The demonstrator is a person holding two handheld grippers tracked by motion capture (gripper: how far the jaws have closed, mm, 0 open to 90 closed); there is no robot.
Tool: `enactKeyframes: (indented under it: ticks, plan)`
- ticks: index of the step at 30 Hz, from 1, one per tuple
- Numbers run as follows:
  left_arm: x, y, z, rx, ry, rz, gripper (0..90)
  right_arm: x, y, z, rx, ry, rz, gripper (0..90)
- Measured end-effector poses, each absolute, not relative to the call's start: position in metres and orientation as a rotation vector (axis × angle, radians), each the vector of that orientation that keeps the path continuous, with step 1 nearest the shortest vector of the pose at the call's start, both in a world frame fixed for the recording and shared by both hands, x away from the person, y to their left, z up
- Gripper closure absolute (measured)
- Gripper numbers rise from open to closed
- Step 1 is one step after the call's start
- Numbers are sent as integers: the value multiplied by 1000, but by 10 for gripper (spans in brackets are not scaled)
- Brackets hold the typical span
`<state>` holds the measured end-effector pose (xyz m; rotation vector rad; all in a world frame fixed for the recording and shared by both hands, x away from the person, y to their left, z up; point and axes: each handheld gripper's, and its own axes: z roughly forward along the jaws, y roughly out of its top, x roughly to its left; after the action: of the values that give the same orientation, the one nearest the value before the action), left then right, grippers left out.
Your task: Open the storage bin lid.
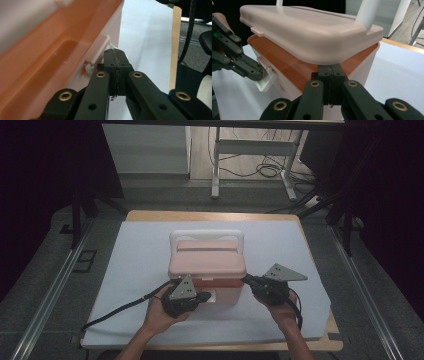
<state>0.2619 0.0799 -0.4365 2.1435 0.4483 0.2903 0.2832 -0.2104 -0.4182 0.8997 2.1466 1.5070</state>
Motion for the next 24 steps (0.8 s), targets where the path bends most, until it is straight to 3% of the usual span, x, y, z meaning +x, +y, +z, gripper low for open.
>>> enactKeyframes:
  ticks: [24]
  plan:
    - [262, 81, -438, 2122, 461, 286, 900, 296, -210, -383, 866, 2130, 1492, 895]
